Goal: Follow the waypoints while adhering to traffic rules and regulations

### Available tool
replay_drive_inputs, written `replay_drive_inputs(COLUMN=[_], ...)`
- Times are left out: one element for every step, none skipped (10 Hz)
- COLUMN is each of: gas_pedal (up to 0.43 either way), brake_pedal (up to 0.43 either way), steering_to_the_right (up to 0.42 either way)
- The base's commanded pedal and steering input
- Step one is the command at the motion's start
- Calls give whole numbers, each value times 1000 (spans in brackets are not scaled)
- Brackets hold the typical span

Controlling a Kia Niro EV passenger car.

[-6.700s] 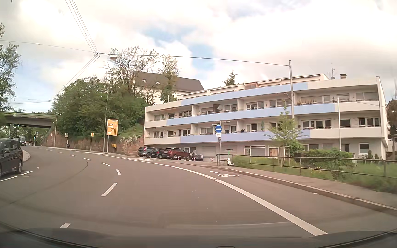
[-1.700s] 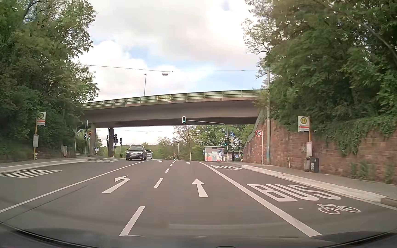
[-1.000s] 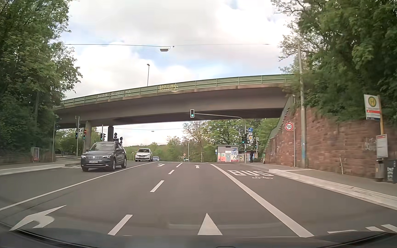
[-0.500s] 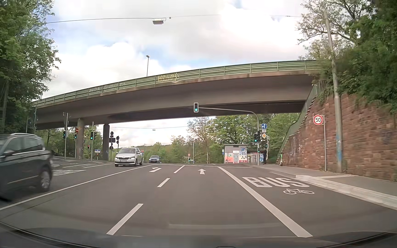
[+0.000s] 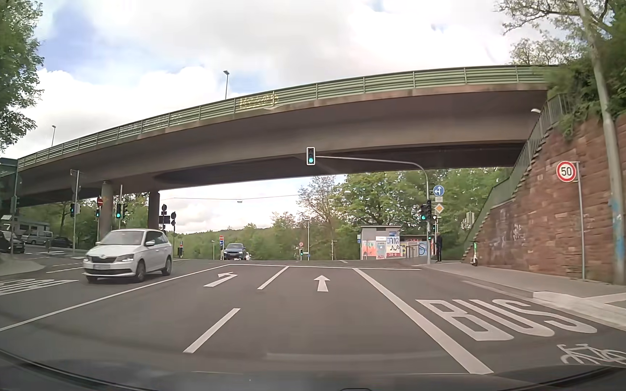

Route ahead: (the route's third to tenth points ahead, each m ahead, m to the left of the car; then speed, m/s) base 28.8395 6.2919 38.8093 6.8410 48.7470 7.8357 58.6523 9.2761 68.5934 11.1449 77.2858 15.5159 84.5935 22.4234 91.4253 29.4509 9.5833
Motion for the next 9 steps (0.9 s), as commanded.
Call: replay_drive_inputs(gas_pedal=[110,118,118,118,130,130,130,130,138], brake_pedal=[0,0,0,0,0,0,0,0,0], steering_to_the_right=[-6,-4,-2,0,1,1,1,1,1])
